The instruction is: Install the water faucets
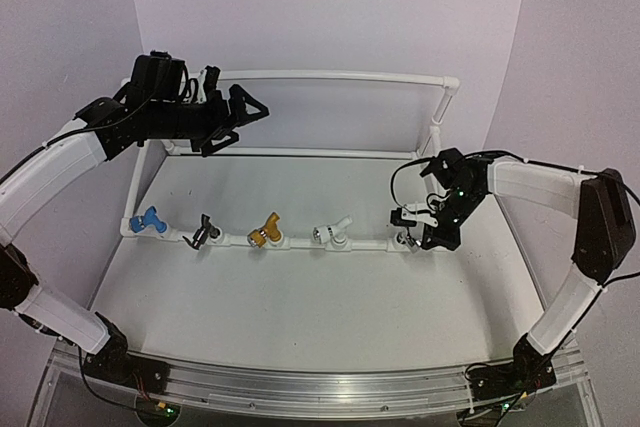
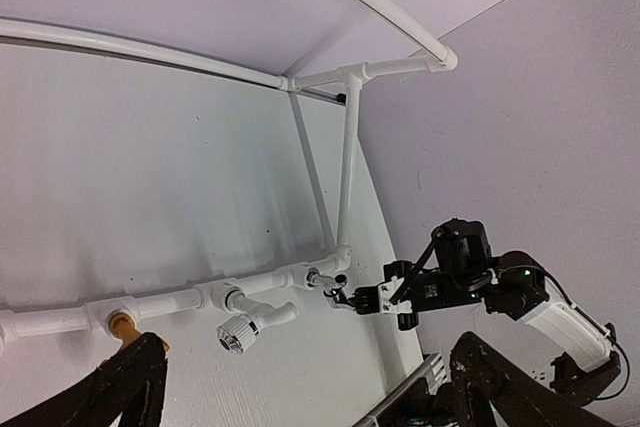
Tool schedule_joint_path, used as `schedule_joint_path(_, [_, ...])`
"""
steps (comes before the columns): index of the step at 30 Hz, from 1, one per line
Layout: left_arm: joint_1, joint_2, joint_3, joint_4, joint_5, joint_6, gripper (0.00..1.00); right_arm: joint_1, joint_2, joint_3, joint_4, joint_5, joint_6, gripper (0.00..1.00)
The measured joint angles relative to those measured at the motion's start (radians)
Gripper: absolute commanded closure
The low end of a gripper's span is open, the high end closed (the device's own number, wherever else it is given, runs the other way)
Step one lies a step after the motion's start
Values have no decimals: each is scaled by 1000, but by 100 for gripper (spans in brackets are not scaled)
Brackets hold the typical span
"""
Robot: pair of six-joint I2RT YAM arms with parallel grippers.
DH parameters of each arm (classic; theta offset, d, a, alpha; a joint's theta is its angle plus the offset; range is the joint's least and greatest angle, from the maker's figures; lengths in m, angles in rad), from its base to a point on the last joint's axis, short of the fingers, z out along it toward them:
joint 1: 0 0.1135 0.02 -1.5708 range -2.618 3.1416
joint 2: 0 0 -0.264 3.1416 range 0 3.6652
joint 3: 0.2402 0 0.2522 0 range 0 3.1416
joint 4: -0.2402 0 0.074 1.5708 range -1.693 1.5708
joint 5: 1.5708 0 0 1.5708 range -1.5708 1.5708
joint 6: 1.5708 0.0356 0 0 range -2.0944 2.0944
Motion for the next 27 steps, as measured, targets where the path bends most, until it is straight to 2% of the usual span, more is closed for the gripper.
schedule_joint_path(7, [0,0,0,0,0,0,2,1,-63,-47,105,12,9,100])
schedule_joint_path(15, [0,0,0,0,0,0,2,1,-189,-199,285,30,-58,100])
schedule_joint_path(19, [0,2,0,0,0,0,2,1,-195,-263,315,29,-97,100])
schedule_joint_path(27, [0,4,0,0,0,0,2,4,-195,-279,355,-7,-114,100])
